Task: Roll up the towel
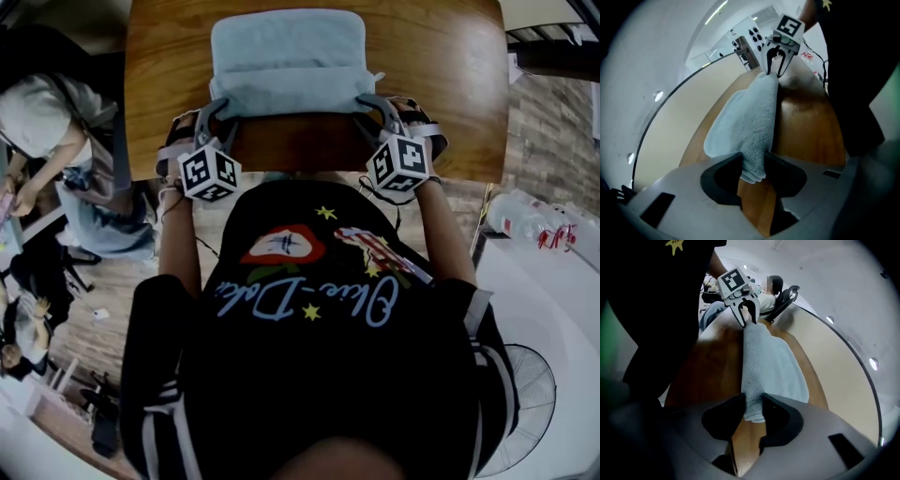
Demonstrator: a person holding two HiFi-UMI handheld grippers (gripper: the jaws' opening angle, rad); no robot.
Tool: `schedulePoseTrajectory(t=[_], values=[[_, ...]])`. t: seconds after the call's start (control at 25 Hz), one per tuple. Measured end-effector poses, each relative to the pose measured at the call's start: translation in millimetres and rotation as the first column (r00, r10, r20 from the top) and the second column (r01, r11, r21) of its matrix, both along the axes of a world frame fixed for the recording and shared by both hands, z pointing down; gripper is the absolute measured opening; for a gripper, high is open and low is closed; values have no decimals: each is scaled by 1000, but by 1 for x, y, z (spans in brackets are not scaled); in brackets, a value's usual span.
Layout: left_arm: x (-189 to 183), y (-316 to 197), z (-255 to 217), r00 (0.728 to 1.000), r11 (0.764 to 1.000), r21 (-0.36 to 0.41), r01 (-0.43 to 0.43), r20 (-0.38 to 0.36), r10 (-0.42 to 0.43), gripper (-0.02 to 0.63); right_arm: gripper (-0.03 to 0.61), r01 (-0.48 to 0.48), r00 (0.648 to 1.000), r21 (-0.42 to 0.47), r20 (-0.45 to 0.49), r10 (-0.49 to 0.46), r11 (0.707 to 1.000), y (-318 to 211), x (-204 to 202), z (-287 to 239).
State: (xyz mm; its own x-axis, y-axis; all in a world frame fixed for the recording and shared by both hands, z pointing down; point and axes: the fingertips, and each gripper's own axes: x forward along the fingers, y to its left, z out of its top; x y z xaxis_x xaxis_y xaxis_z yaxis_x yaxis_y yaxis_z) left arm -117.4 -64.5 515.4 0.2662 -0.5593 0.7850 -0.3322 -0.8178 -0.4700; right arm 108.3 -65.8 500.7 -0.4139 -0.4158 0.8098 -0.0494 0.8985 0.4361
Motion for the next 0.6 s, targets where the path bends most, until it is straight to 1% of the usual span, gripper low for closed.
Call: schedulePoseTrajectory(t=[0.04,0.12,0.2,0.36,0.48,0.6], values=[[0,0,0,1000,1000,-5,0,-1,0,128,66,-6,1000,-10,15,6,1000,-1,-1,-1],[-1,3,-1,1000,1000,-30,3,-14,-3,95,49,-16,999,-44,50,18,999,-1,0,-5],[-2,8,-2,1000,998,-61,-3,-30,1,77,41,-16,997,-87,78,23,996,5,1,-9],[-2,29,-7,998,990,-140,-29,-62,20,74,40,18,993,-183,116,3,983,28,3,-16],[-1,50,-13,994,973,-226,-40,-106,17,74,40,46,988,-258,153,-7,965,45,5,-22],[-4,61,-19,988,954,-296,-33,-153,-13,74,40,50,980,-321,200,17,946,52,4,-31]])
